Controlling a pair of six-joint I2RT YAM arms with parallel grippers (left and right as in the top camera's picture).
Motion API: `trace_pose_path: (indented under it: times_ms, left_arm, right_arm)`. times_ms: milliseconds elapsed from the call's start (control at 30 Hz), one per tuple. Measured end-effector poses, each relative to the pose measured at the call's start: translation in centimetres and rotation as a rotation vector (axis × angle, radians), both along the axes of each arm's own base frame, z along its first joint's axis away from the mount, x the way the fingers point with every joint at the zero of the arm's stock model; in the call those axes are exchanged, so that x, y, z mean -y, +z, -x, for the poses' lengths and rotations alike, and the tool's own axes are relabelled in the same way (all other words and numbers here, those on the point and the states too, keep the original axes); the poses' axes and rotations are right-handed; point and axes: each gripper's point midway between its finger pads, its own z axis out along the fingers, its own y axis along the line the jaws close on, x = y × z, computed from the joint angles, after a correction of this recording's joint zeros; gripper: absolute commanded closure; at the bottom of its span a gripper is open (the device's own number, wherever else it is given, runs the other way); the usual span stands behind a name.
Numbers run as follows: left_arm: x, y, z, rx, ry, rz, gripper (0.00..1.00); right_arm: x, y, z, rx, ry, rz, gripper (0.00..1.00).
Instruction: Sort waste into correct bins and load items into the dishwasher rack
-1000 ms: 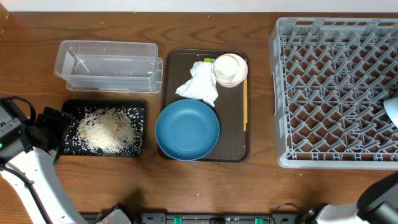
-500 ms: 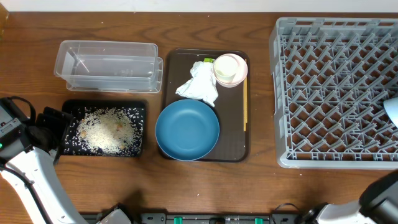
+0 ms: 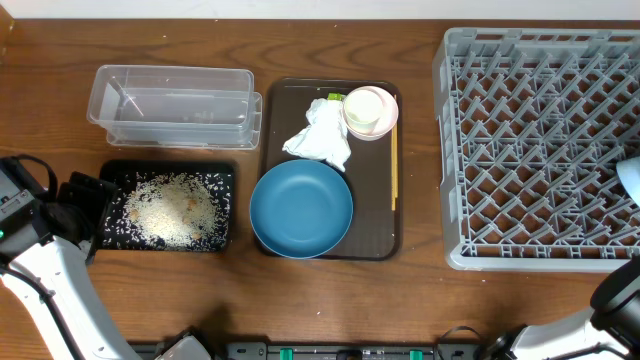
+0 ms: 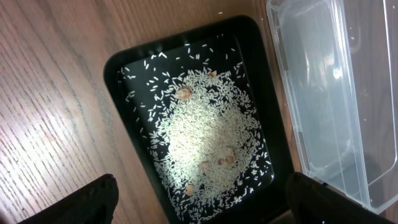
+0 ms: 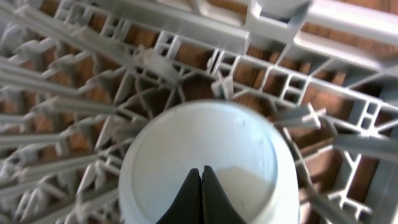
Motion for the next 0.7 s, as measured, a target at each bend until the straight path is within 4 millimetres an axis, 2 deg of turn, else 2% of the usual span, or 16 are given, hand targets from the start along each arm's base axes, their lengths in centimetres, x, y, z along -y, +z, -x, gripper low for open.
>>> trace_pose_path:
  times_ms: [133, 367, 567, 700]
  left_arm:
    - [0.0, 0.0, 0.0, 0.000, 0.000, 0.000, 0.11]
    - [0.0, 0.0, 0.0, 0.000, 0.000, 0.000, 0.11]
    - [0.0, 0.0, 0.0, 0.000, 0.000, 0.000, 0.11]
    - [0.0, 0.0, 0.0, 0.000, 0.000, 0.000, 0.11]
  right_arm:
    - [-2.3, 0.7, 0.0, 0.023, 0.062, -0.078, 0.96]
    - [-5.1, -0.2, 0.6, 0.011, 0.115, -0.208, 0.98]
    - [-6.2, -0.2, 1.3, -0.006, 0.125, -0.248, 0.99]
    - [-6.7, 1.3, 1.2, 0.035, 0.141, -0.242, 0.99]
